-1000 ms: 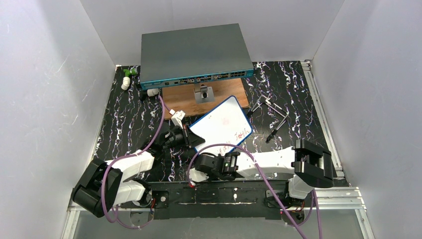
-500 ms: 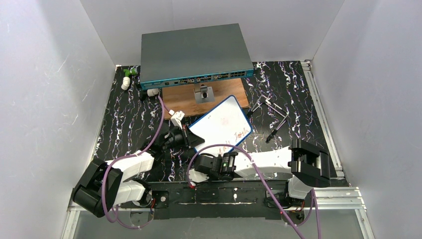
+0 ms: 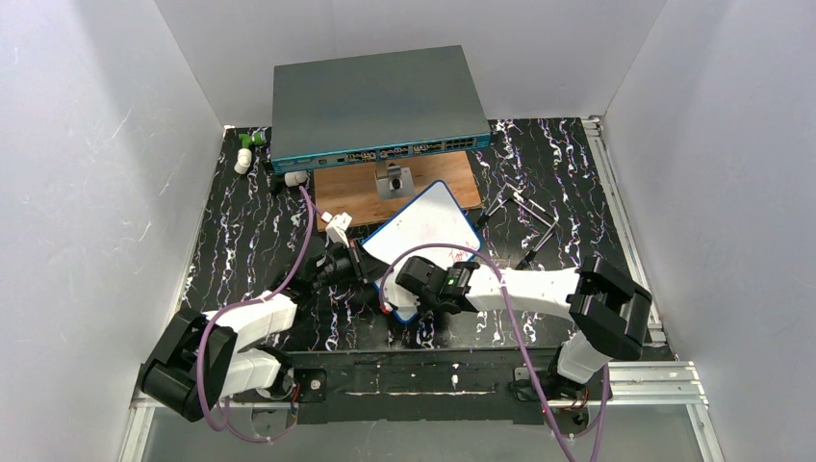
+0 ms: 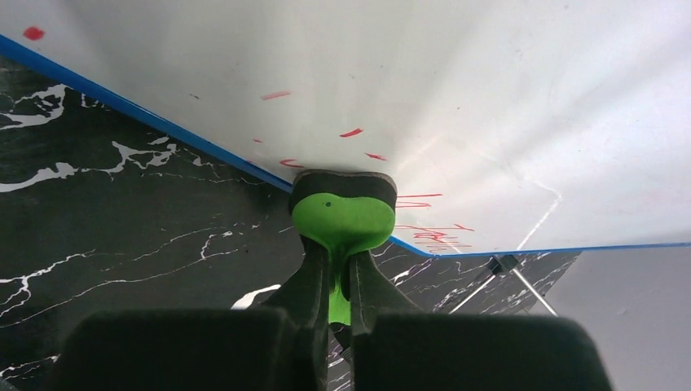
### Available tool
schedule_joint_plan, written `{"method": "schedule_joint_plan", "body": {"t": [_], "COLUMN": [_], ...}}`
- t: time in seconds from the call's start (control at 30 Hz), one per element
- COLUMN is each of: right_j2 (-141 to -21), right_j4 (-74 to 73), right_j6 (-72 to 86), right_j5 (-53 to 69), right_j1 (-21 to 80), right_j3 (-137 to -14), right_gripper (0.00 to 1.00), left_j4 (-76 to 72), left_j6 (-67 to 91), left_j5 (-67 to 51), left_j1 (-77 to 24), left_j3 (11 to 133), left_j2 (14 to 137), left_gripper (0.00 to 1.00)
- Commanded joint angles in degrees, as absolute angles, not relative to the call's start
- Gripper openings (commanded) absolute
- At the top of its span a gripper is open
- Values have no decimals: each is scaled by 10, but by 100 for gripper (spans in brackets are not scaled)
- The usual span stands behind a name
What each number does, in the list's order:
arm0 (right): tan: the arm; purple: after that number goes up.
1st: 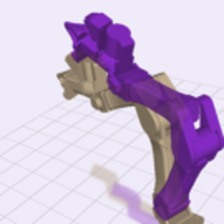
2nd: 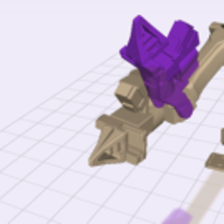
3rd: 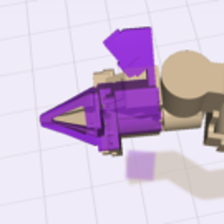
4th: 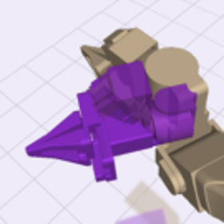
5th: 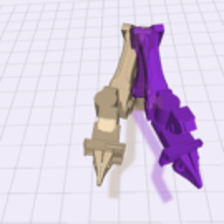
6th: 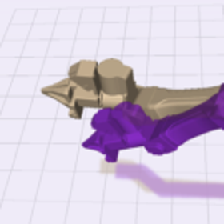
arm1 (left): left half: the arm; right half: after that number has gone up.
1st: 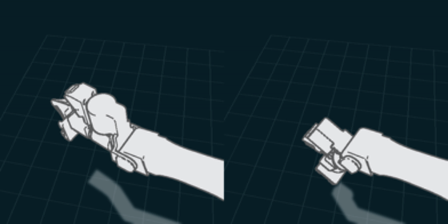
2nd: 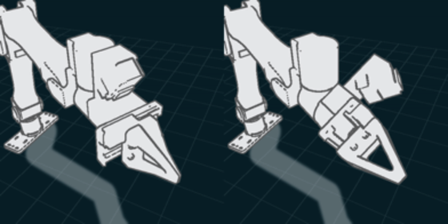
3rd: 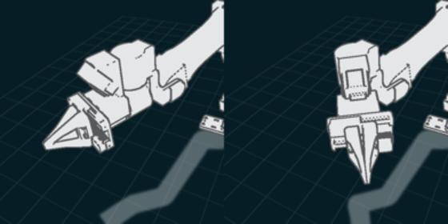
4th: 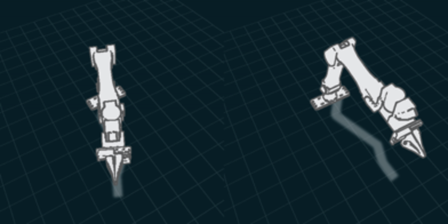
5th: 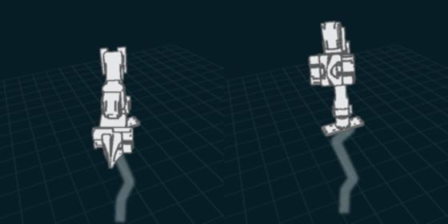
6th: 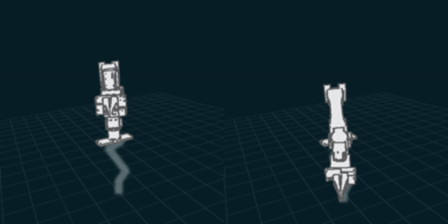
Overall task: Erase the whiteboard
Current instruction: Erase the whiteboard at the center of the board.
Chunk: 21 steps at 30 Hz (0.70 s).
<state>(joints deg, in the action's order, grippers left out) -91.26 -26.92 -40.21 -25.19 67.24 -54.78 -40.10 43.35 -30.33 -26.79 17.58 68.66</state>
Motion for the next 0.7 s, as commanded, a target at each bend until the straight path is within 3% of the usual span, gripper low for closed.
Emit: {"method": "schedule_joint_plan", "body": {"t": [0.0,0.3,0.67], "right_j2": [-909,-942,-966], "right_j4": [-267,-289,-274], "right_j6": [-385,-369,-378], "right_j5": [-234,-199,-235], "right_j1": [695,798,809], "right_j3": [-567,-623,-600], "right_gripper": [1,1,1], "left_j4": [-400,-394,-394], "left_j6": [460,469,473], "left_j5": [-334,-326,-331], "left_j1": [-273,-273,-273], "left_j3": [166,165,165], "left_j2": [683,677,679], "left_gripper": [0,0,0]}}
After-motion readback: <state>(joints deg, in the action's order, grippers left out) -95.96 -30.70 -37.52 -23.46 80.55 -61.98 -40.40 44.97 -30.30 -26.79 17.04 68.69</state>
